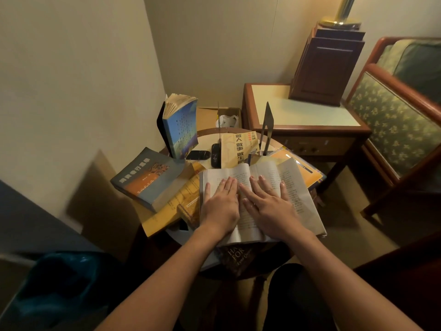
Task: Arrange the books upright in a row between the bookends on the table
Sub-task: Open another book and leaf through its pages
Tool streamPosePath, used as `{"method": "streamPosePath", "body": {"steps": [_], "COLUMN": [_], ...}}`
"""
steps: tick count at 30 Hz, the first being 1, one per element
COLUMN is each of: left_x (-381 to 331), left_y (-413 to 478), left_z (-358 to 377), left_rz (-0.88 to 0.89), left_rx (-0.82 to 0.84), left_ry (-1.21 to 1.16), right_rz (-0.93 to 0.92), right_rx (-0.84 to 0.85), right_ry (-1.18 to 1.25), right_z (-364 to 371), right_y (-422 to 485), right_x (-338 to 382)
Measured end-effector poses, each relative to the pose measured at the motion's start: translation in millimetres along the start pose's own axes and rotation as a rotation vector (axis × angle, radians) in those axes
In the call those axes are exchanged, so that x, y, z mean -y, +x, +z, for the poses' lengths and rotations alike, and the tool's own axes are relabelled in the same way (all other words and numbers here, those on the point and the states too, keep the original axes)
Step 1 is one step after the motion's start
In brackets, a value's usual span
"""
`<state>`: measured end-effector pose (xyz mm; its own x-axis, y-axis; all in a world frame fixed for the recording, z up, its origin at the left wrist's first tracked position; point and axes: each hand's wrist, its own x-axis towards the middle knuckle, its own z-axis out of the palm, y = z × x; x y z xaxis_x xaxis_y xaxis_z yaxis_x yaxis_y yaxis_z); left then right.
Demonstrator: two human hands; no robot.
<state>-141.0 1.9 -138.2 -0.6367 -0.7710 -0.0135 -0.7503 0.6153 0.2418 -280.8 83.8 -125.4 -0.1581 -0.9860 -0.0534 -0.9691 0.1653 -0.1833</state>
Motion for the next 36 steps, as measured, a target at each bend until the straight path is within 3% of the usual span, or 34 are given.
{"method": "streamPosePath", "body": {"steps": [10, 17, 22, 28, 32, 36], "left_x": [12.9, 15.2, 16.7, 17.9, 20.3, 28.8], "left_y": [-31.7, -31.4, -29.4, -30.9, -34.3, -31.4], "left_z": [4.9, -0.4, -4.9, -12.0, -24.2, -29.8], "left_rz": [0.019, 0.02, 0.028, 0.019, 0.0, -0.087], "left_rx": [-0.018, 0.024, 0.05, 0.073, 0.093, 0.119], "left_ry": [-0.114, -0.124, -0.151, -0.231, -0.394, -0.543], "right_rz": [0.04, 0.239, 0.282, 0.177, 0.094, 0.098], "right_rx": [-0.094, -0.16, -0.132, -0.129, -0.112, -0.078], "right_ry": [0.141, 0.676, 0.843, 0.618, 0.659, 0.509], "right_z": [-2.3, -27.1, -49.0, -63.5, -69.2, -61.7], "right_y": [-5.0, -17.1, -20.3, -22.1, -16.2, -6.8], "right_x": [-5.3, -8.7, -12.1, 5.2, 15.1, 21.5]}}
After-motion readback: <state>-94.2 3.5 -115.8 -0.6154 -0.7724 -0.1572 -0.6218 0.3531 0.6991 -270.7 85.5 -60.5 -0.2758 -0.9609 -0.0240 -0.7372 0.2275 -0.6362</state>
